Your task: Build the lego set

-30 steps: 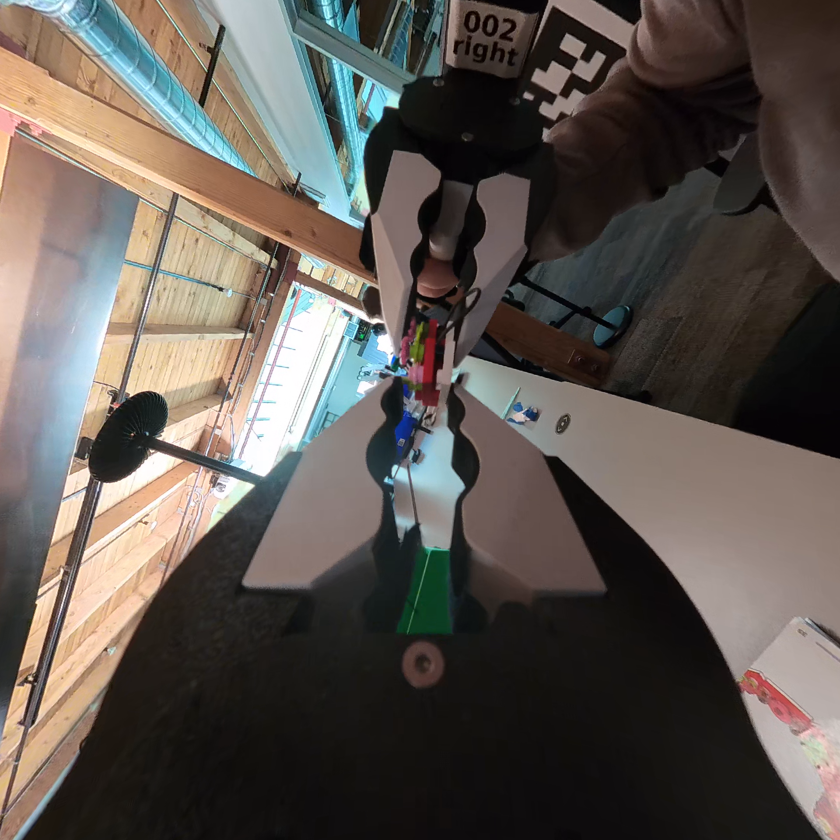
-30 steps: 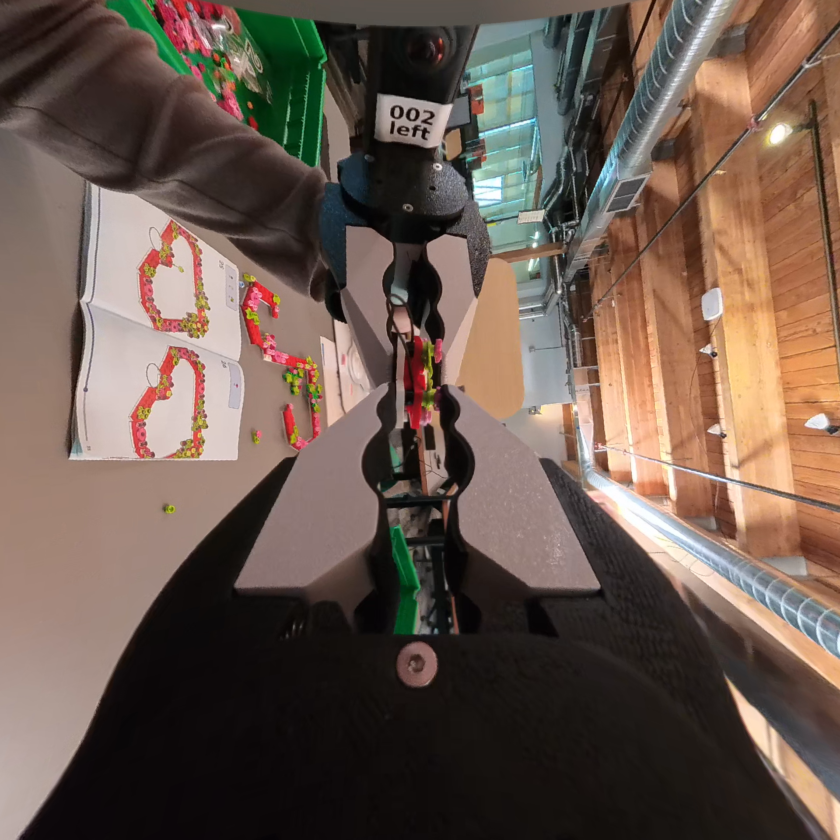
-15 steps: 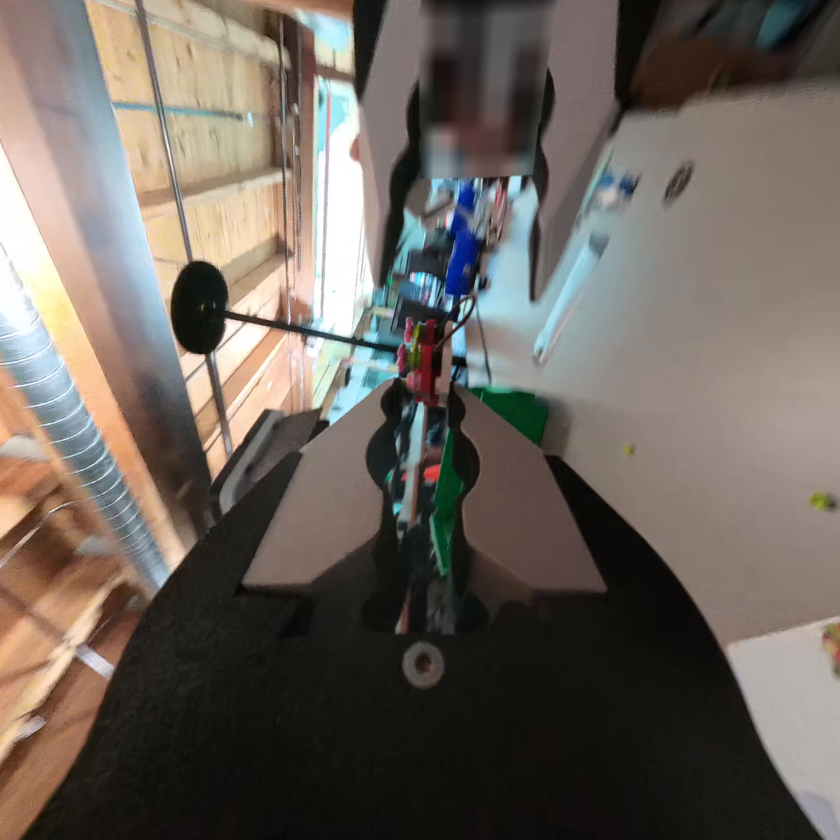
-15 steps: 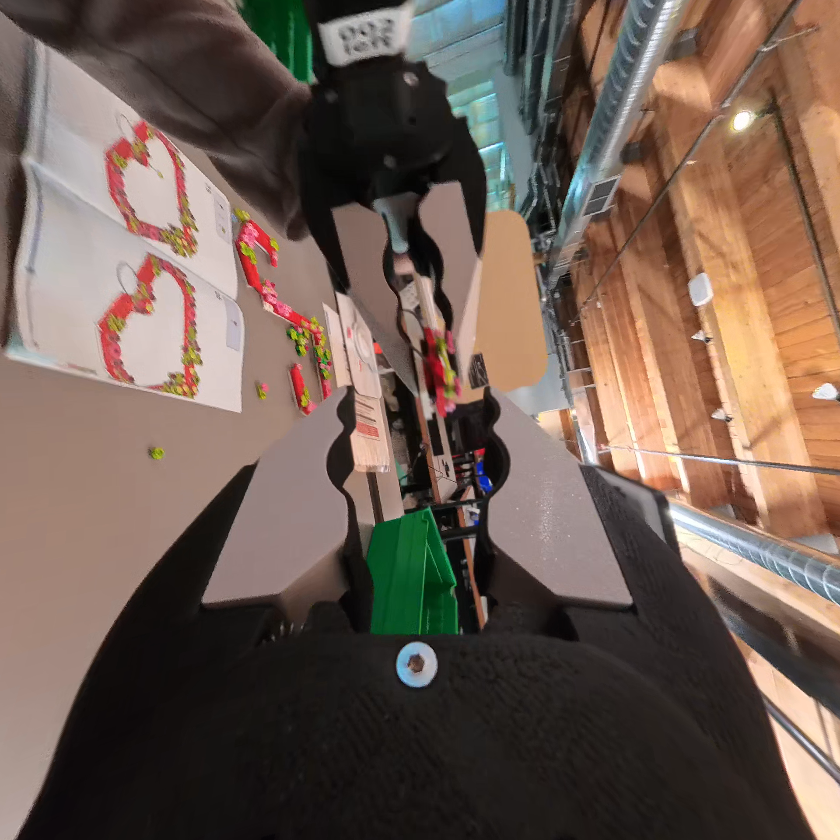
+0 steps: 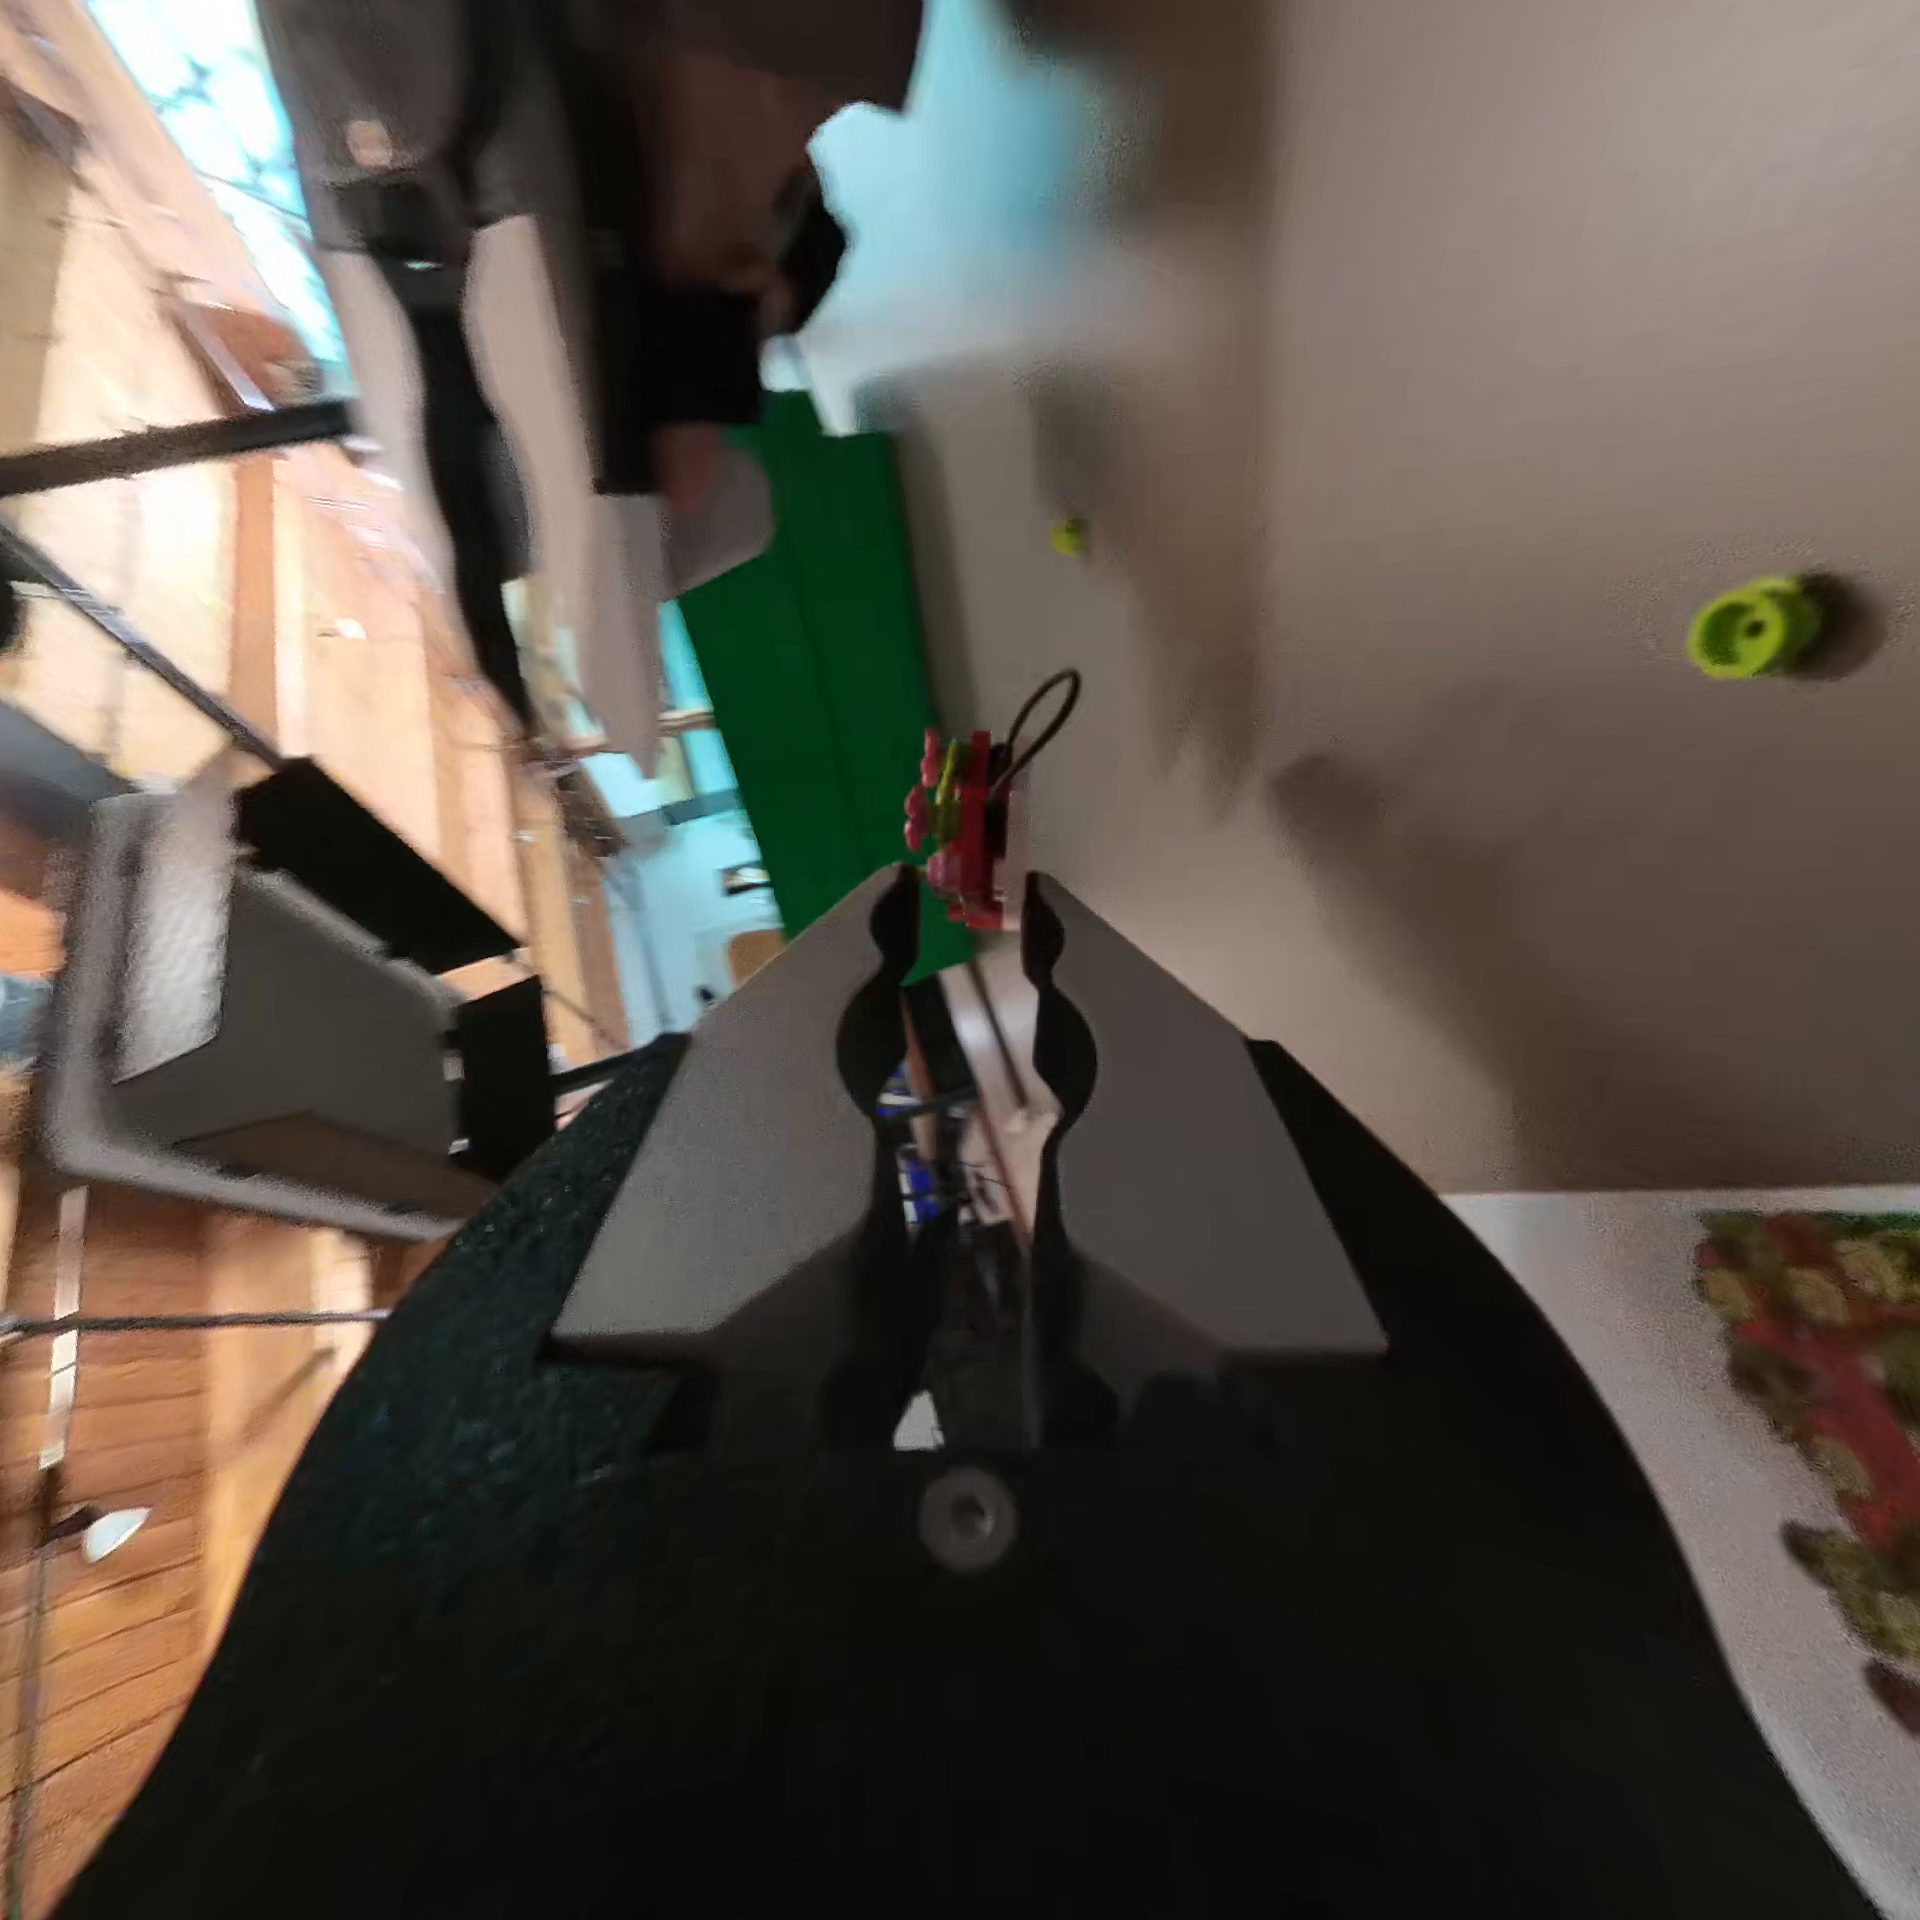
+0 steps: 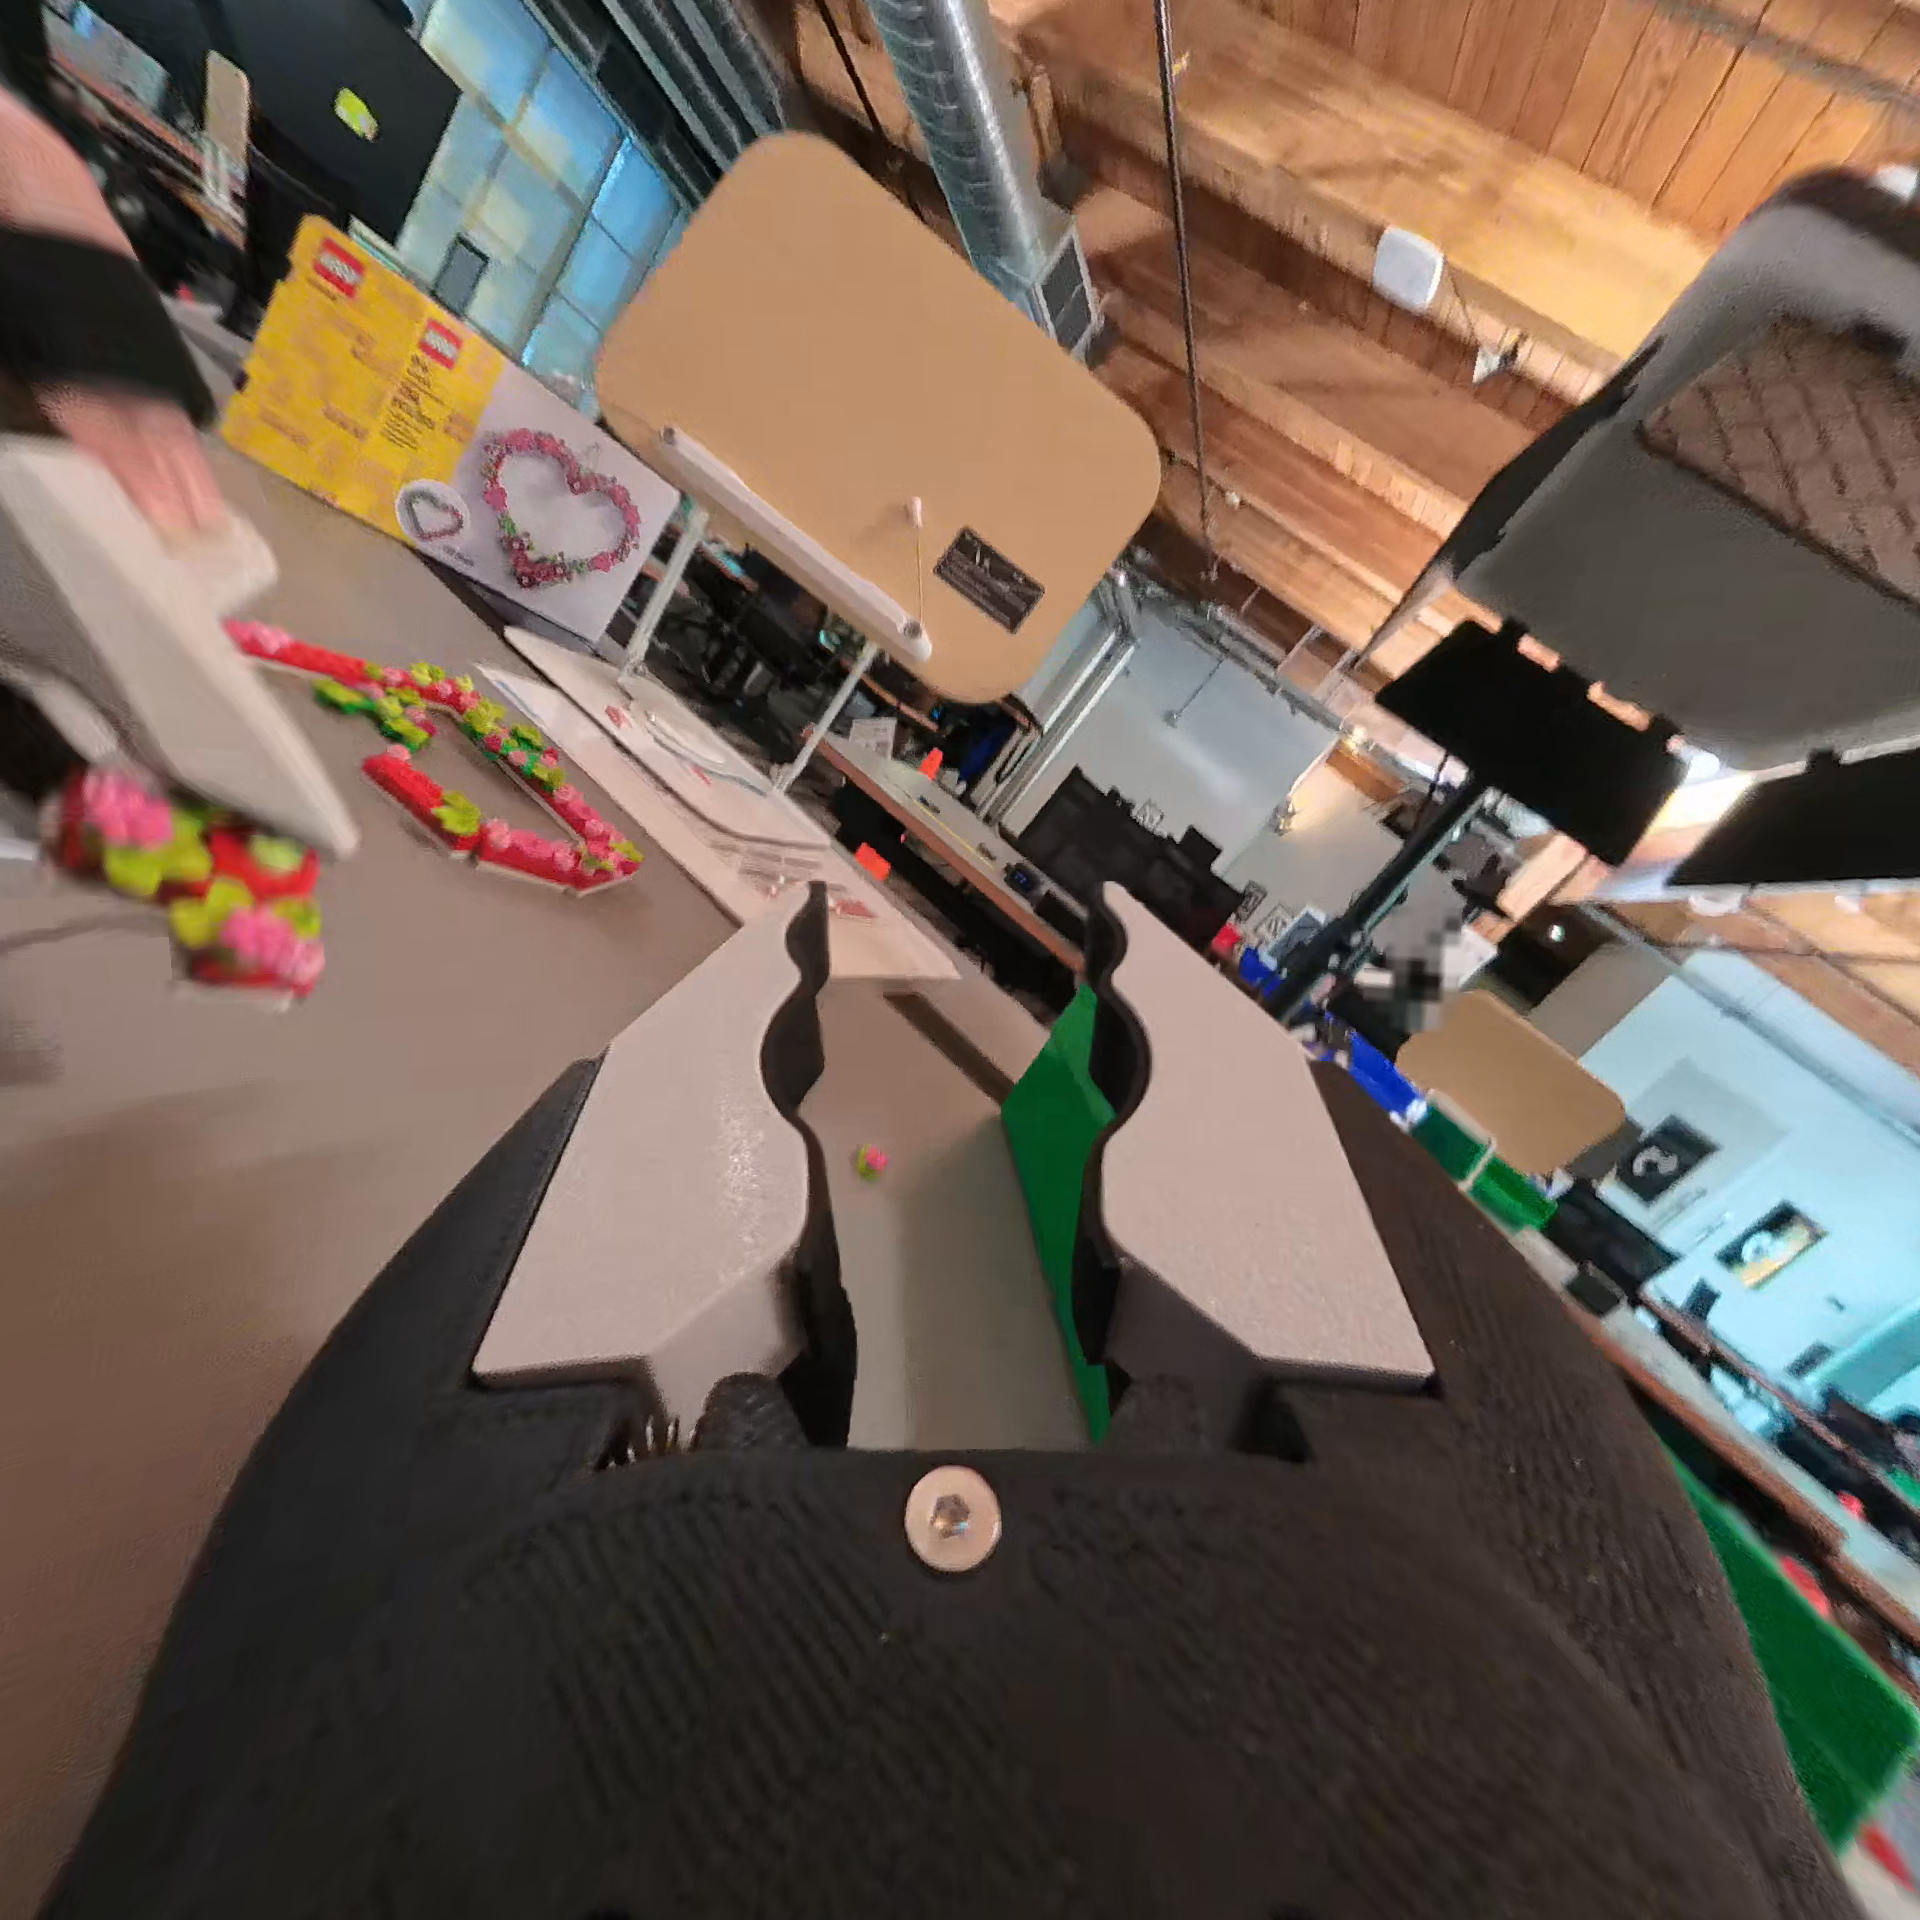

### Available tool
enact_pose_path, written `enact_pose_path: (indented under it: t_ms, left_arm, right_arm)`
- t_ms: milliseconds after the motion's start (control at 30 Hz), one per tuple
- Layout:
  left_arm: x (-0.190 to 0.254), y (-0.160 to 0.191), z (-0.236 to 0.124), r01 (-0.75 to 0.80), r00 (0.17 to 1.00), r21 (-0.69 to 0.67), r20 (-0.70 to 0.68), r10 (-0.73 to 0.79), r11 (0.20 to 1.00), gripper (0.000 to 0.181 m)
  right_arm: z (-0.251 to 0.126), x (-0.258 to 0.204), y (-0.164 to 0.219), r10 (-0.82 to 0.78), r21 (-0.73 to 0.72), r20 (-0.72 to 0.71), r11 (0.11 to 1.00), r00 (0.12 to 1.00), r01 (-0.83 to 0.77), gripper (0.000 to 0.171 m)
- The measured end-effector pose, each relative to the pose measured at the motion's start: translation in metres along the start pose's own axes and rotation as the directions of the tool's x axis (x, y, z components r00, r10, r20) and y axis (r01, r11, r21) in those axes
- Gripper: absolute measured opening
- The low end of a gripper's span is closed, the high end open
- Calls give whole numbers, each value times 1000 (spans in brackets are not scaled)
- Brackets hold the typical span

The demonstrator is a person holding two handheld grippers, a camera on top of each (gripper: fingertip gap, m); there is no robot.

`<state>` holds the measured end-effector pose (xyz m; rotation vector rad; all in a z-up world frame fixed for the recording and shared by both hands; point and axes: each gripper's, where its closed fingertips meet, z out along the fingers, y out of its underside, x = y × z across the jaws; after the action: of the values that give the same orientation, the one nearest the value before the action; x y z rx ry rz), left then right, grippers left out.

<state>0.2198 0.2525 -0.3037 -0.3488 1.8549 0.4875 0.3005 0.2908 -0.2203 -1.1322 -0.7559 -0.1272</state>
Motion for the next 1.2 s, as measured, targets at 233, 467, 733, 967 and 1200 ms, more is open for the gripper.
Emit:
enact_pose_path:
  t_ms: [233, 467, 733, 967, 1200]
  left_arm:
    - [30, 6, 23, -37, 984, -59, -174, 26, 998, 18]
    - [41, -3, 11, 64, 929, 8, -365, -57, 998, 29]
    - [35, 18, -21, 341, 731, -204, -556, -396, 917, 70]
    - [-62, 20, -115, 977, 210, 71, -222, -952, 199, 80]
    - [-36, 15, -228, 985, -28, 168, -28, -999, -32, 67]
  right_arm:
    - [16, 3, 17, 22, 29, 58, 999, 998, -24, 42]
    - [13, 8, 17, 159, 42, 101, 986, 982, -164, 34]
    - [9, 15, 12, 202, 89, 95, 974, 975, -211, 34]
    - [7, 25, 12, 199, 115, 42, 972, 979, -203, 38]
    - [7, 30, 18, 181, 90, 9, 979, 983, -181, 38]
